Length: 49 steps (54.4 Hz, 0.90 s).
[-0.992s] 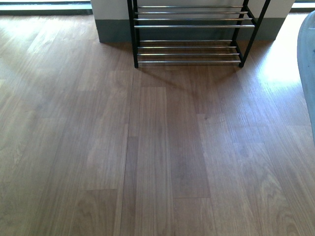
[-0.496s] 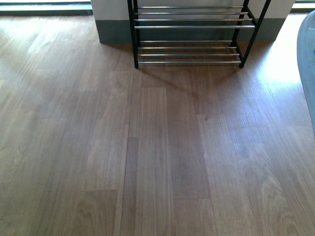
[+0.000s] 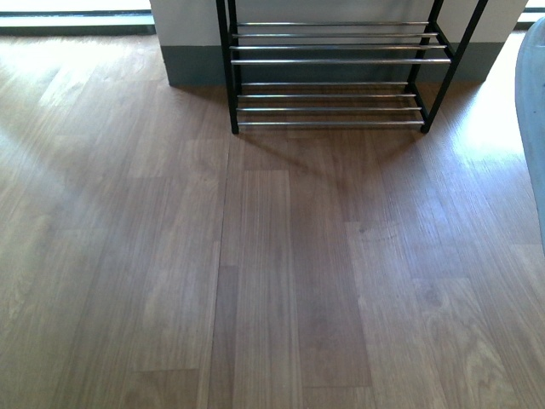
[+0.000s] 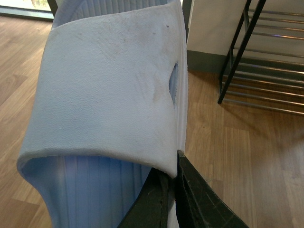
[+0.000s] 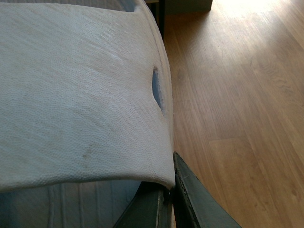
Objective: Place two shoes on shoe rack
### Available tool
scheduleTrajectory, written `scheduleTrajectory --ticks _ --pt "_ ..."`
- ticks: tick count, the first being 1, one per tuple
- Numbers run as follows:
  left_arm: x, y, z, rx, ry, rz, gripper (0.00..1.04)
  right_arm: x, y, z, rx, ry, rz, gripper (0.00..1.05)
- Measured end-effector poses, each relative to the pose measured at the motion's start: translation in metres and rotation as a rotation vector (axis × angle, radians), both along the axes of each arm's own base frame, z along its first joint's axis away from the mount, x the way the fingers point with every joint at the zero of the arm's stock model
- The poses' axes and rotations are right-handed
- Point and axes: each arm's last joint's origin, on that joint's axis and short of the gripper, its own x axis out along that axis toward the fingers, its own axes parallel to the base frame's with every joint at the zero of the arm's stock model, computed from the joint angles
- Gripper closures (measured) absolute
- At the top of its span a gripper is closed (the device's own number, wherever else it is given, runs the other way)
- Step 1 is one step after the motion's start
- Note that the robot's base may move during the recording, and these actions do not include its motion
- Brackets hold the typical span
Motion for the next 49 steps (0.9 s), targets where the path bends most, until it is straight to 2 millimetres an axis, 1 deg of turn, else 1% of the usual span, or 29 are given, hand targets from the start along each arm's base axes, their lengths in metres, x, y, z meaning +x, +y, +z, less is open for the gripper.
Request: scheduleTrajectory --ticks 49 --pt "0.0002 -0.0002 -0.0008 0.001 0.003 -0.001 1.03 0.0000 -0.0001 0.0000 0.000 0.000 -0.001 1.03"
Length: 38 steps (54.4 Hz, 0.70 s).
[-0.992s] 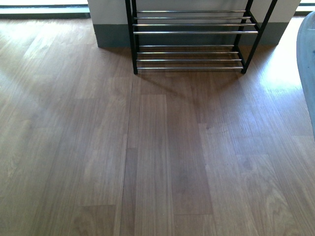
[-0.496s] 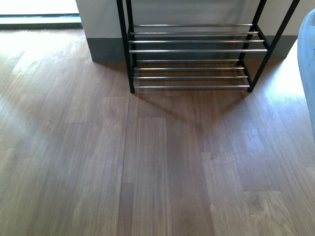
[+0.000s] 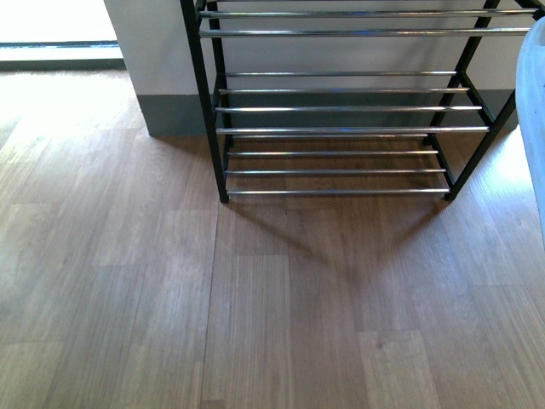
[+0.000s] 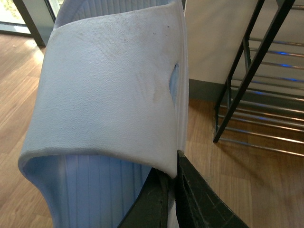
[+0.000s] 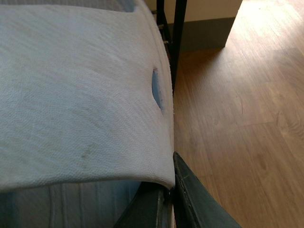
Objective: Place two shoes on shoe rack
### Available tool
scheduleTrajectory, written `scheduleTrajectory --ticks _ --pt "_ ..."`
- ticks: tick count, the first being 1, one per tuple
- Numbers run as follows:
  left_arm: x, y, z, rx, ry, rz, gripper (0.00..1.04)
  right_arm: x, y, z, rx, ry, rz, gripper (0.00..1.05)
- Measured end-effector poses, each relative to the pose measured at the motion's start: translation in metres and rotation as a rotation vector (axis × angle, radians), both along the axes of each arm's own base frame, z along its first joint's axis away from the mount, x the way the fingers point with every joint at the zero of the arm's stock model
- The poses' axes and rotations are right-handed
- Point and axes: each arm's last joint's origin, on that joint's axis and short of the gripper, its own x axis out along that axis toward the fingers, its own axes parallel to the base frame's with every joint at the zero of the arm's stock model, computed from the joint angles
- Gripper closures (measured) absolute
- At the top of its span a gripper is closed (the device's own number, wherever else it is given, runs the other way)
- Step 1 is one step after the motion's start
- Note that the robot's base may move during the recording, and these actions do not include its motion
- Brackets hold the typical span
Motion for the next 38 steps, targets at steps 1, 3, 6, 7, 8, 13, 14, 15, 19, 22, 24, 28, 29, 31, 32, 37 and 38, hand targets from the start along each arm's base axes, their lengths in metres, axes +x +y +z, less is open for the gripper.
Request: scheduleTrajectory --ticks 1,3,6,7,8,13,14,15,19,22,24,28,29,31,32,37,38 --pt "0.0000 0.0000 0.0000 0.000 0.000 0.000 1.03 0.0000 0.0000 0.0000 0.000 0.000 0.000 1.03" --pt "0.0000 0.0000 0.0000 0.000 0.000 0.001 1.03 0.0000 0.0000 0.0000 0.000 0.000 0.000 1.03" --pt "0.0001 0.0000 0.0000 0.000 0.000 0.001 1.03 0.0001 0.0000 0.0001 0.000 0.000 0.001 1.03" --pt "0.0001 0.0000 0.0000 0.000 0.000 0.001 1.03 0.0002 0.0000 0.0002 0.000 -0.001 0.001 1.03" --pt "0.0001 0.0000 0.0000 0.000 0.000 0.000 1.03 0.0003 0.0000 0.0003 0.001 -0.001 0.002 1.03" --pt "0.0009 -0.0005 -0.0006 0.002 0.005 0.000 1.03 0.0003 0.0000 0.0002 0.000 -0.001 0.000 1.03" --pt "0.0009 -0.0005 -0.0006 0.003 0.005 0.000 1.03 0.0003 0.0000 0.0002 0.000 -0.001 0.000 1.03" --pt "0.0010 -0.0005 -0.0006 0.003 0.005 0.000 1.03 0.0003 0.0000 0.0002 0.000 -0.001 0.000 1.03" --pt "0.0009 -0.0005 -0.0006 0.003 0.005 0.000 1.03 0.0003 0.0000 0.0002 0.000 -0.001 0.000 1.03" --pt "0.0009 -0.0004 -0.0005 0.003 0.005 0.001 1.03 0.0003 0.0000 0.0002 0.000 -0.001 0.000 1.03" --pt "0.0009 -0.0004 -0.0005 0.003 0.004 0.001 1.03 0.0003 0.0000 0.0002 0.000 -0.001 0.000 1.03" --pt "0.0009 -0.0005 -0.0005 0.003 0.005 0.000 1.03 0.0003 0.0000 0.0002 0.000 -0.001 0.001 1.03" --pt "0.0009 -0.0005 -0.0005 0.003 0.005 0.000 1.03 0.0003 0.0000 0.0002 0.000 -0.001 0.001 1.03" --pt "0.0009 -0.0004 -0.0005 0.003 0.005 0.001 1.03 0.0003 0.0000 0.0002 0.000 -0.001 0.000 1.03" --pt "0.0009 -0.0004 -0.0005 0.003 0.005 0.001 1.03 0.0003 0.0000 0.0002 0.000 -0.001 0.000 1.03" --pt "0.0009 -0.0005 -0.0005 0.003 0.005 0.000 1.03 0.0003 0.0000 0.0002 0.000 -0.001 0.000 1.03" --pt "0.0009 -0.0005 -0.0005 0.003 0.005 0.000 1.03 0.0003 0.0000 0.0002 0.000 -0.001 0.001 1.03"
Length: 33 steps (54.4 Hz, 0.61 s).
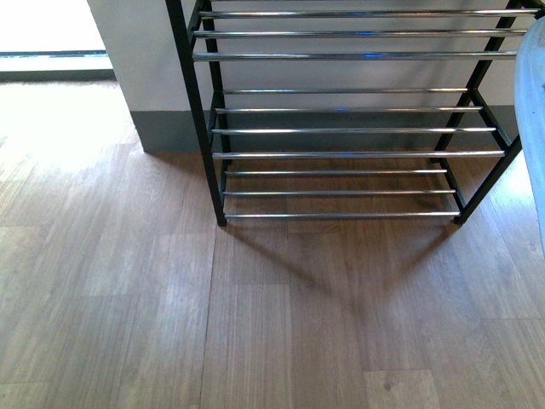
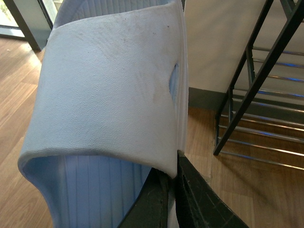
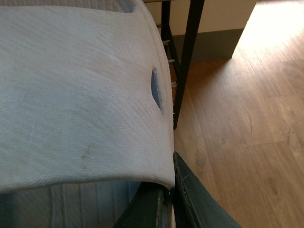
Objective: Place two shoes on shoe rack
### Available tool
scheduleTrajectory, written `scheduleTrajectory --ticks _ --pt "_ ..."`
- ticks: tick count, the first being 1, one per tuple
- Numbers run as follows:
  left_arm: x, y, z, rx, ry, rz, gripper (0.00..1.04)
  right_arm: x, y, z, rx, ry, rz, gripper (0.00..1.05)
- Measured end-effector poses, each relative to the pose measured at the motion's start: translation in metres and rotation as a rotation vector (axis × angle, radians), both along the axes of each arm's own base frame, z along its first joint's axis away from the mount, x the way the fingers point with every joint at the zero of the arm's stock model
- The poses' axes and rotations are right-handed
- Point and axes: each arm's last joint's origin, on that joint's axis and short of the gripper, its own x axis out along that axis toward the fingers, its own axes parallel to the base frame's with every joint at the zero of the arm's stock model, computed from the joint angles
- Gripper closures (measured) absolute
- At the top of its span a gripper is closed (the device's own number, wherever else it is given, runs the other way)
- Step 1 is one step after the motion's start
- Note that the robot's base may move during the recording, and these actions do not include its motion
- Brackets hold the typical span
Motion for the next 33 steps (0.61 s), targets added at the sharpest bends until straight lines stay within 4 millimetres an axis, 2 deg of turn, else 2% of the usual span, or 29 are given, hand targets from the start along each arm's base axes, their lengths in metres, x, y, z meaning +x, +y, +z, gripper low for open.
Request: scheduleTrajectory --ticks 33 --pt "0.0002 -0.0001 -0.0011 0.002 0.003 0.000 1.03 -0.0002 0.0000 -0.0002 0.000 0.001 0.000 1.03"
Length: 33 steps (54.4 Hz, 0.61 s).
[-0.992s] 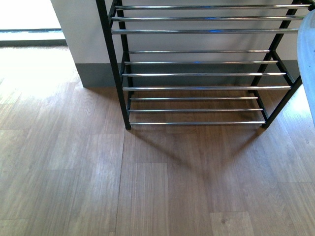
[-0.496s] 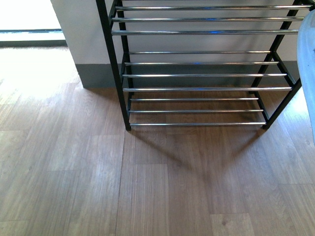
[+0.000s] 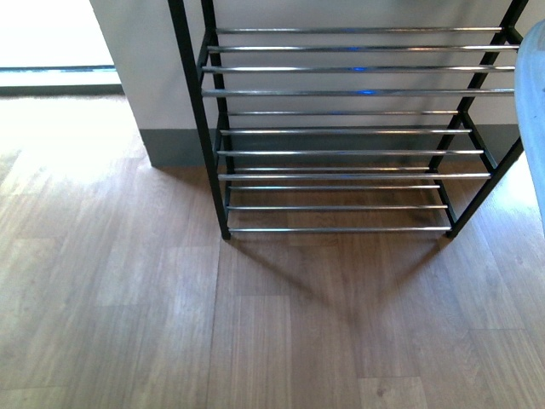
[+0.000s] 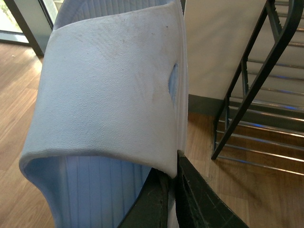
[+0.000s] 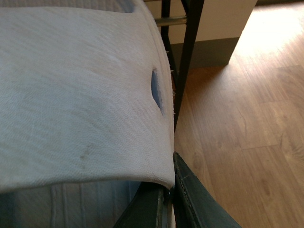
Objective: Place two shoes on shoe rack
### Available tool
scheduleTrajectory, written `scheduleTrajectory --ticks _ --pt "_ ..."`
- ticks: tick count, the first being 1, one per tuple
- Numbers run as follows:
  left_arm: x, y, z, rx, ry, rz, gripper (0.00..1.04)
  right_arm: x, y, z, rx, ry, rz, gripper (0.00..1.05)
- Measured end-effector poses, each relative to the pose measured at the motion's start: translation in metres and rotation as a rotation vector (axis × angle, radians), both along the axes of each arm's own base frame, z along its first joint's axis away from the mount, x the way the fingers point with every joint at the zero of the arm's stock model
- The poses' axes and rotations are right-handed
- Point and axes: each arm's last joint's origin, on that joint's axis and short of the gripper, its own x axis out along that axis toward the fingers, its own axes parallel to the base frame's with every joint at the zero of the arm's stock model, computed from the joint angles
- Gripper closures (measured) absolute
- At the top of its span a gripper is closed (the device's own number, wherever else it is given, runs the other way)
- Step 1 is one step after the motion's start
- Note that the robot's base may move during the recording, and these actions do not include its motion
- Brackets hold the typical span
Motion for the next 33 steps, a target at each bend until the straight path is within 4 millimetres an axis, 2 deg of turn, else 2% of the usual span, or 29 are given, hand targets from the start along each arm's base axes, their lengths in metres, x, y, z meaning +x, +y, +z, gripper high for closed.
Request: scheduleTrajectory --ticks 33 --pt "0.0000 -0.0001 0.0001 -0.001 -0.001 0.000 1.03 0.0003 0.0000 0.0007 0.000 -0.003 -0.001 1.03"
